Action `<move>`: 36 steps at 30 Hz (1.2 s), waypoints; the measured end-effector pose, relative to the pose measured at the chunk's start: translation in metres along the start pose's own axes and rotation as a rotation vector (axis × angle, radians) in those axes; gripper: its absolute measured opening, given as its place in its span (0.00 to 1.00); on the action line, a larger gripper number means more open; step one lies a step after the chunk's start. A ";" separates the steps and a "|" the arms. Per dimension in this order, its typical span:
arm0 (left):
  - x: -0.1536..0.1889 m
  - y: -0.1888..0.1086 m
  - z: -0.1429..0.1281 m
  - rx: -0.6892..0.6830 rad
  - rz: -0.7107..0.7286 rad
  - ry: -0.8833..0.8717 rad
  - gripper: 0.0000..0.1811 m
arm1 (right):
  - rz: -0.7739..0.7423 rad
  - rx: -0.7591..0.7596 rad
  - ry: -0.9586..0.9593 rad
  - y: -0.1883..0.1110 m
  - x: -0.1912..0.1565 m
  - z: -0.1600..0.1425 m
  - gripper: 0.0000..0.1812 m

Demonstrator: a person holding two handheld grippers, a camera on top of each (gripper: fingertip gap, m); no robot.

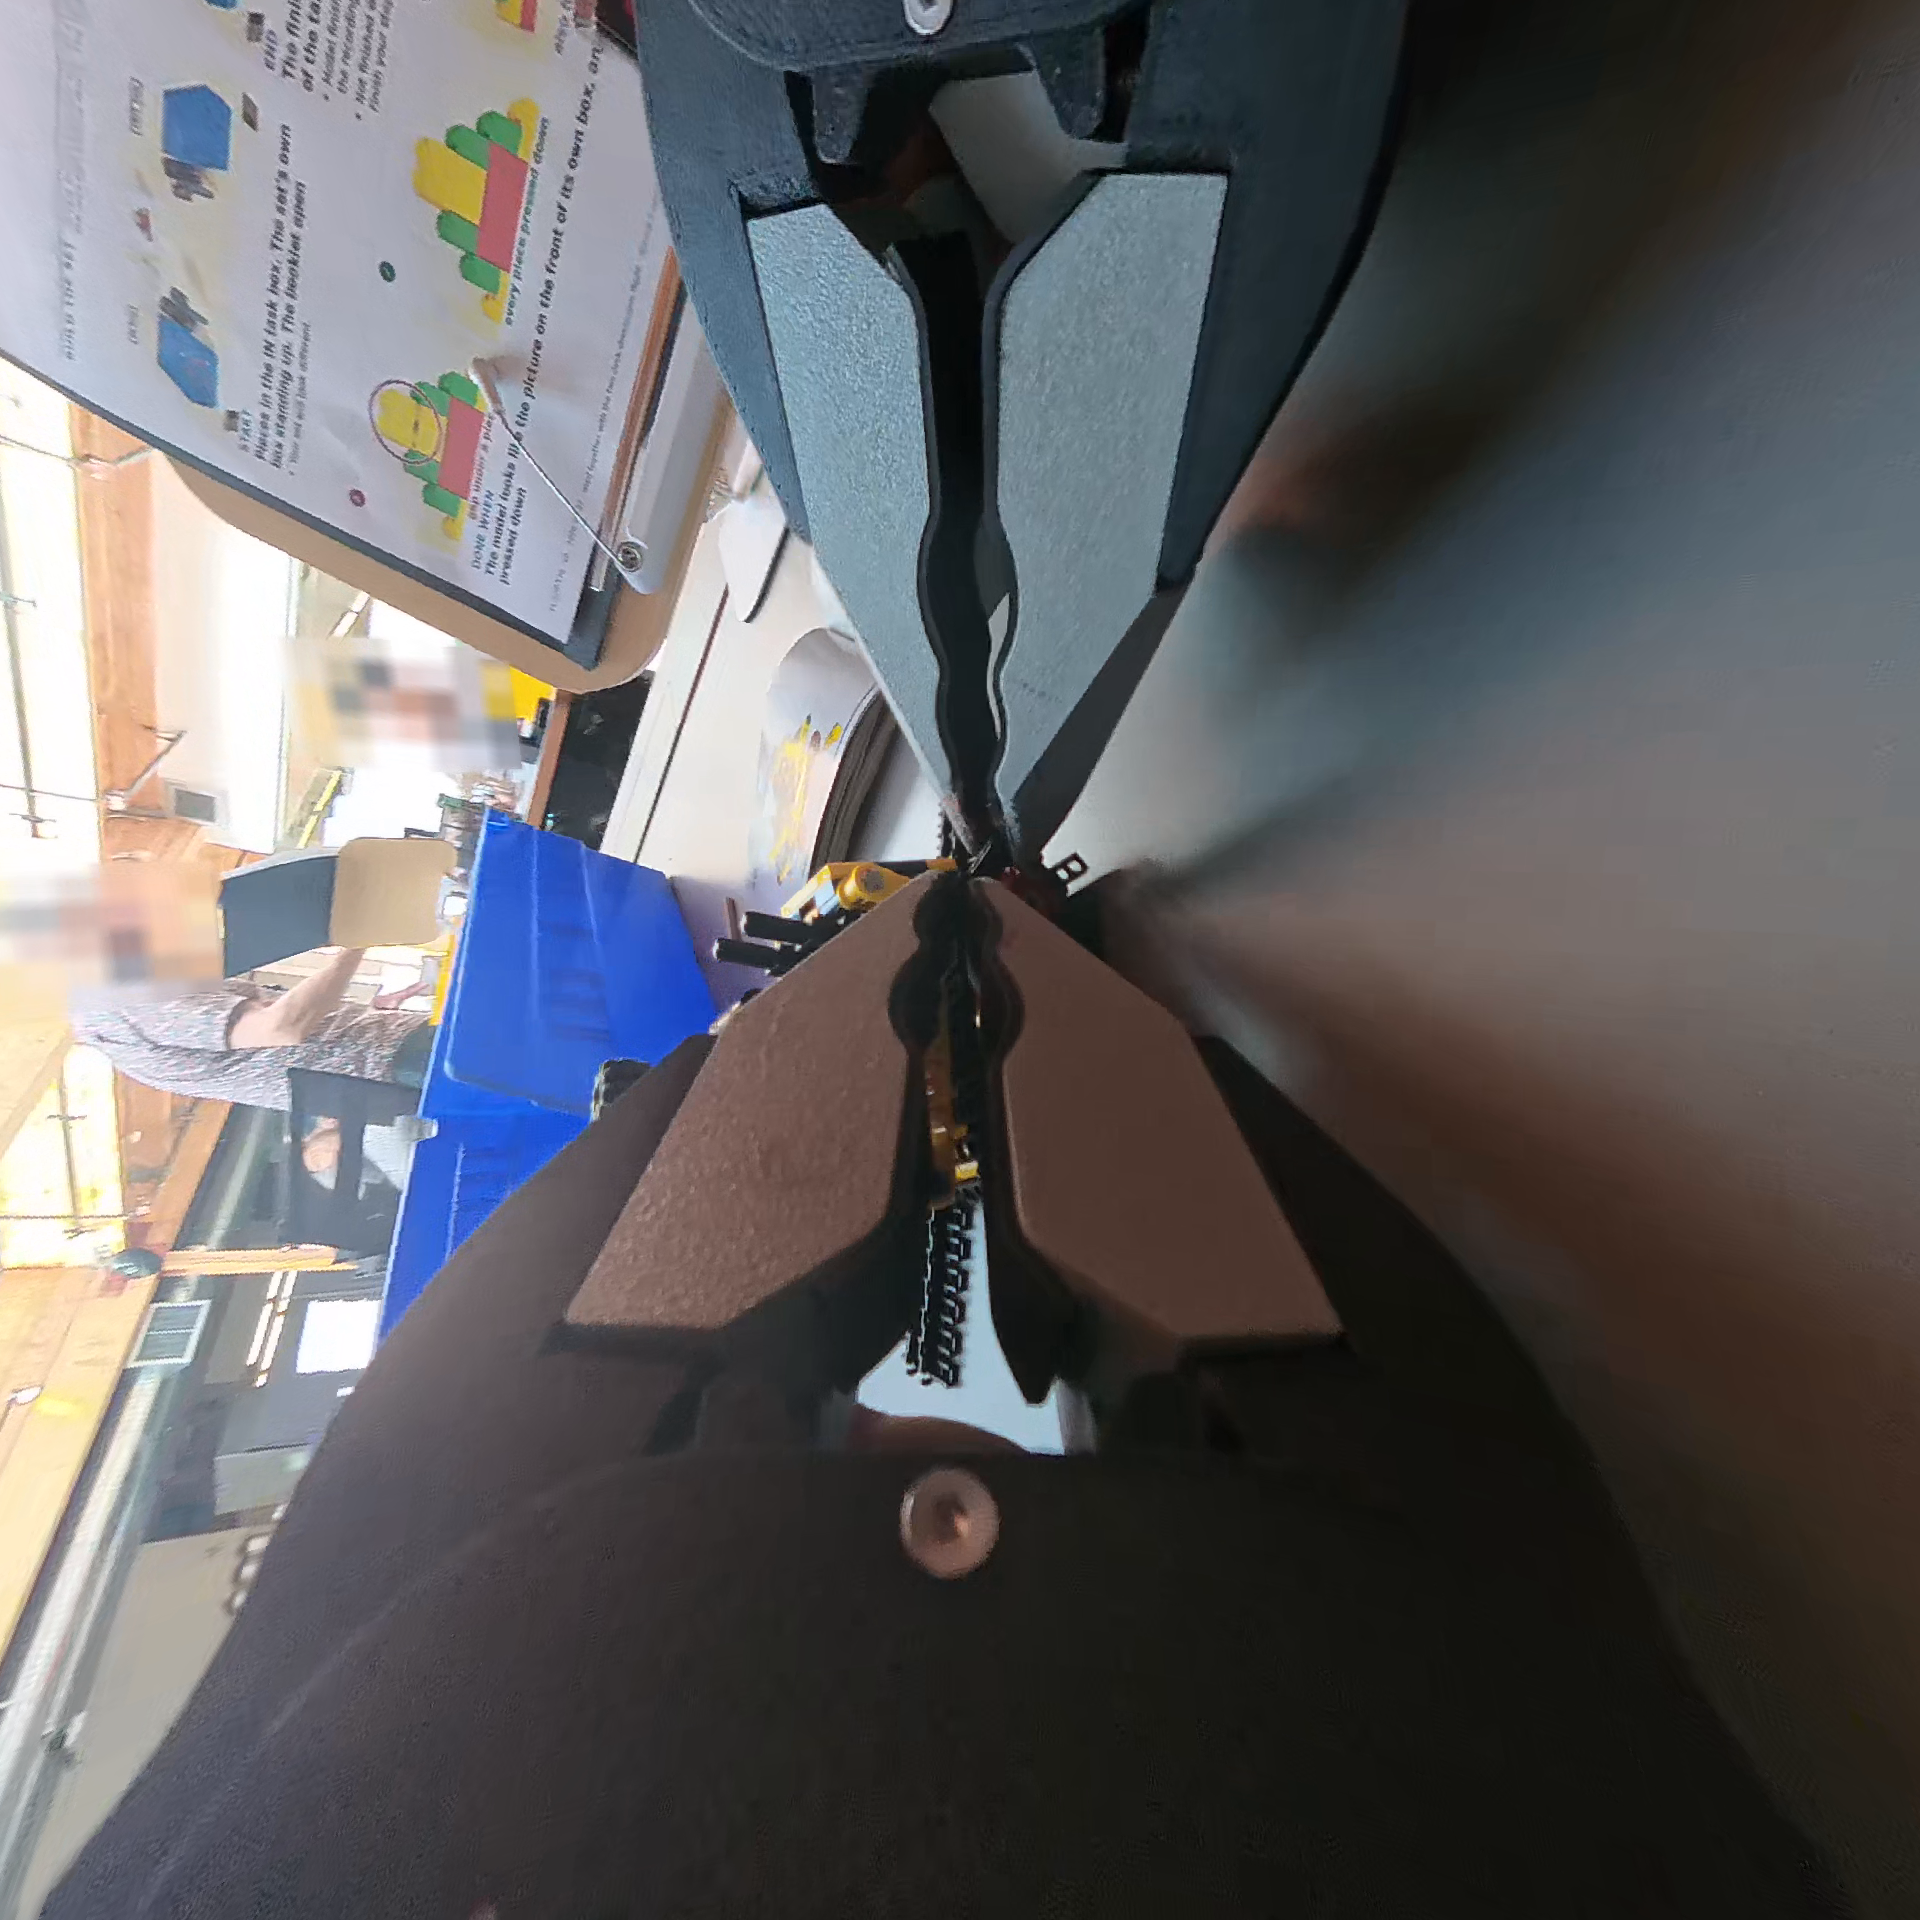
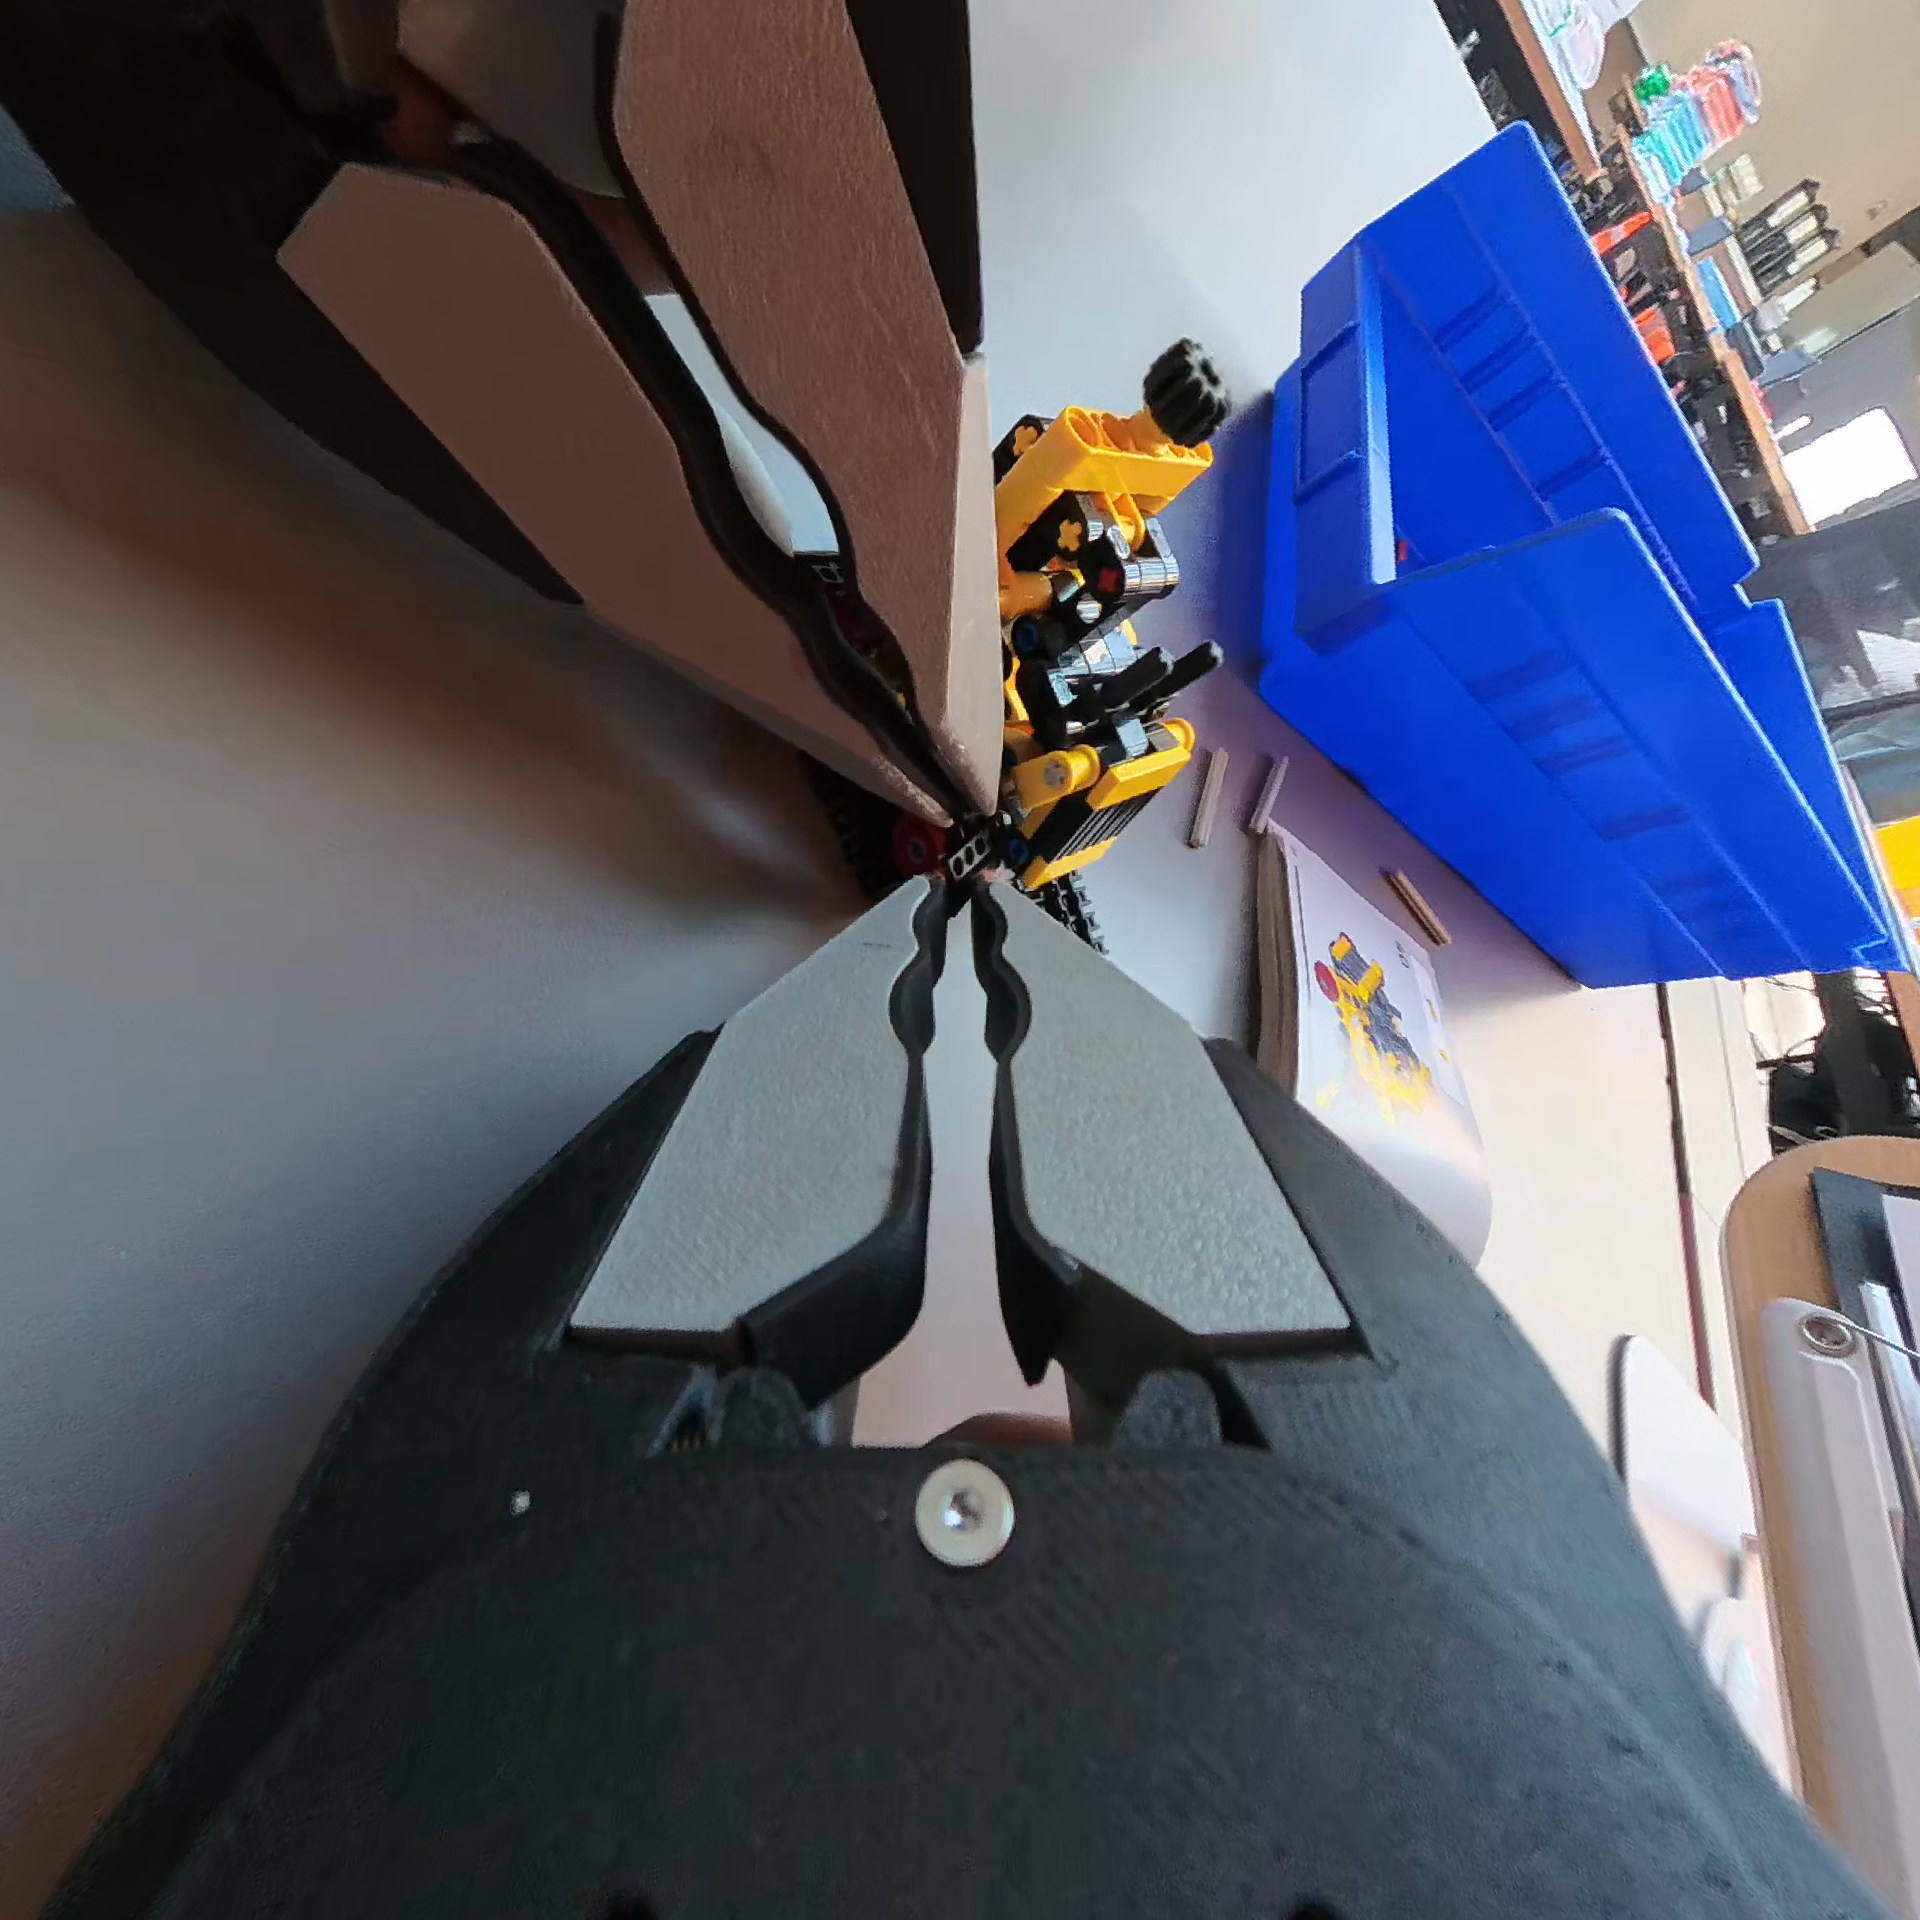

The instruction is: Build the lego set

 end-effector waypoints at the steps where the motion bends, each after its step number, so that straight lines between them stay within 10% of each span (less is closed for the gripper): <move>1: -0.001 0.000 0.000 0.002 -0.015 -0.005 0.00 | 0.007 0.003 0.003 0.000 0.001 0.000 0.00; 36: -0.002 -0.020 -0.007 0.122 -0.085 -0.148 0.00 | 0.053 0.044 -0.019 0.001 0.002 0.001 0.00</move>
Point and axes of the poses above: each gripper's, where its closed fingertips meet, y out along the fingers, z out of its top, x = y × z across the jaws, the point moved 8 cm from there along -y, back along the fingers, and after that the axes turned 2 degrees about -y, right-handed, at the moved point
